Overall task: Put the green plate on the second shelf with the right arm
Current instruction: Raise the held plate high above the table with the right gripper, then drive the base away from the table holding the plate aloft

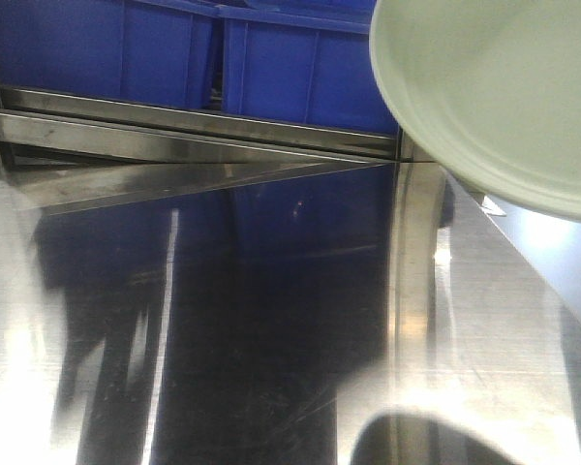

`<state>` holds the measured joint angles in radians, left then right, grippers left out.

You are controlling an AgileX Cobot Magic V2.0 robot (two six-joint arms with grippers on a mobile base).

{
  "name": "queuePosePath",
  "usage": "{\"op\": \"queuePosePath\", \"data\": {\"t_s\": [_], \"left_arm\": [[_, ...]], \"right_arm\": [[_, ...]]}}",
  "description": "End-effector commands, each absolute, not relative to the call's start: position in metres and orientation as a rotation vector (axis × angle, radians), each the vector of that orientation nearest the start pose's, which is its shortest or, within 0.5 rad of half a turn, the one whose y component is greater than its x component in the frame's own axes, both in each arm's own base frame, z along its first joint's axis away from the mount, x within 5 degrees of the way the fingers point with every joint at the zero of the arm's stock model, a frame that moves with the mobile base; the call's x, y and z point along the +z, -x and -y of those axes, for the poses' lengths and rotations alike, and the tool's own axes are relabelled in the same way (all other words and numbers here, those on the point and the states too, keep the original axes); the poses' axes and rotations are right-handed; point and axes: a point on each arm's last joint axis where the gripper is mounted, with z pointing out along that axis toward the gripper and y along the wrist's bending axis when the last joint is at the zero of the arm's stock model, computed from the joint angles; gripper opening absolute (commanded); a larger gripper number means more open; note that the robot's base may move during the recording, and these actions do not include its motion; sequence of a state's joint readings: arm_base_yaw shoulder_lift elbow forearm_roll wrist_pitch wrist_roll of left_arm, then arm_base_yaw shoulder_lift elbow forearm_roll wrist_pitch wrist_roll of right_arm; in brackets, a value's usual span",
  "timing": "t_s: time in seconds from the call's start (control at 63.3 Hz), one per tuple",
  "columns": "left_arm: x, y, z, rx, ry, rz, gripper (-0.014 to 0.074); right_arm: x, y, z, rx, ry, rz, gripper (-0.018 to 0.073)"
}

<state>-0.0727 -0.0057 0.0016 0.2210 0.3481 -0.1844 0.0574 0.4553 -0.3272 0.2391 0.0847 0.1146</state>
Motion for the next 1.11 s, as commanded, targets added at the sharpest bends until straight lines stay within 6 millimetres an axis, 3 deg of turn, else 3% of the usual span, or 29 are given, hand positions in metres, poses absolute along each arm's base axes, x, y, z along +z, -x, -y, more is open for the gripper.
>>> {"op": "queuePosePath", "data": {"t_s": [0.0, 1.089], "left_arm": [[0.1748, -0.0542, -0.0015, 0.017, -0.045, -1.777, 0.0125], [0.1748, -0.0542, -0.0015, 0.017, -0.045, -1.777, 0.0125]], "right_arm": [[0.3042, -0.1051, -0.0047, 0.315, -0.241, -1.537, 0.0055], [0.3042, -0.1051, -0.0047, 0.315, -0.241, -1.537, 0.0055]]}}
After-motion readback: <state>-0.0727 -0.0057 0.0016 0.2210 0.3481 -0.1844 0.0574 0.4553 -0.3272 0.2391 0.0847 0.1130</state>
